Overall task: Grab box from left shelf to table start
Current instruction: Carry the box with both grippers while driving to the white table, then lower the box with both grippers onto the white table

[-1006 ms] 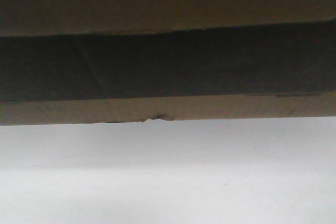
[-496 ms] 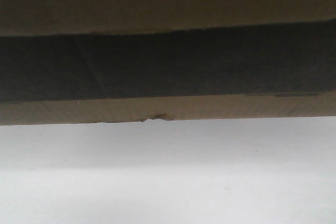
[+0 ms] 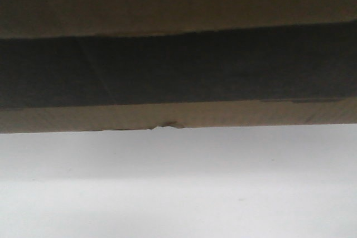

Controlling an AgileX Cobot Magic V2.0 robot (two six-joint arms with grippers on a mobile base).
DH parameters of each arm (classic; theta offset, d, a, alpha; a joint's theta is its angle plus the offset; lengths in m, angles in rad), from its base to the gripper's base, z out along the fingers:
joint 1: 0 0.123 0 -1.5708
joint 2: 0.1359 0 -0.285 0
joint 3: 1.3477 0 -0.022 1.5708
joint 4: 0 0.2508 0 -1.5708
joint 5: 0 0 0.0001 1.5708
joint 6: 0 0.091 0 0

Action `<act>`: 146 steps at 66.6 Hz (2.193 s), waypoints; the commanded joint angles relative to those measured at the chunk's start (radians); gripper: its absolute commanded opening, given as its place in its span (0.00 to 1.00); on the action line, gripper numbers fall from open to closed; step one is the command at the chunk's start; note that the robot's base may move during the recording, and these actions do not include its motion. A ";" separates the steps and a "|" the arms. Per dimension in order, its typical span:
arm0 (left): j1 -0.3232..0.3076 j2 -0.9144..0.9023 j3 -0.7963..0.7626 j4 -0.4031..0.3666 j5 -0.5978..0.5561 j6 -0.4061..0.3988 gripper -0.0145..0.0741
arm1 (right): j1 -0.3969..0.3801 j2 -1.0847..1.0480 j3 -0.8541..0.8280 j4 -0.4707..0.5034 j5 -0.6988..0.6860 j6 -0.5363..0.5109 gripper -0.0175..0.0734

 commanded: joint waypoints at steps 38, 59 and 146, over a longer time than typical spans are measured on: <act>-0.008 0.105 -0.088 -0.055 -0.183 -0.038 0.05 | -0.005 0.132 -0.103 -0.013 -0.043 -0.005 0.25; -0.008 0.418 -0.170 -0.013 -0.182 -0.038 0.05 | -0.005 0.499 -0.324 -0.012 0.104 -0.005 0.25; -0.006 0.913 -0.170 -0.018 -0.247 -0.038 0.73 | -0.005 0.912 -0.323 -0.050 0.094 -0.006 0.82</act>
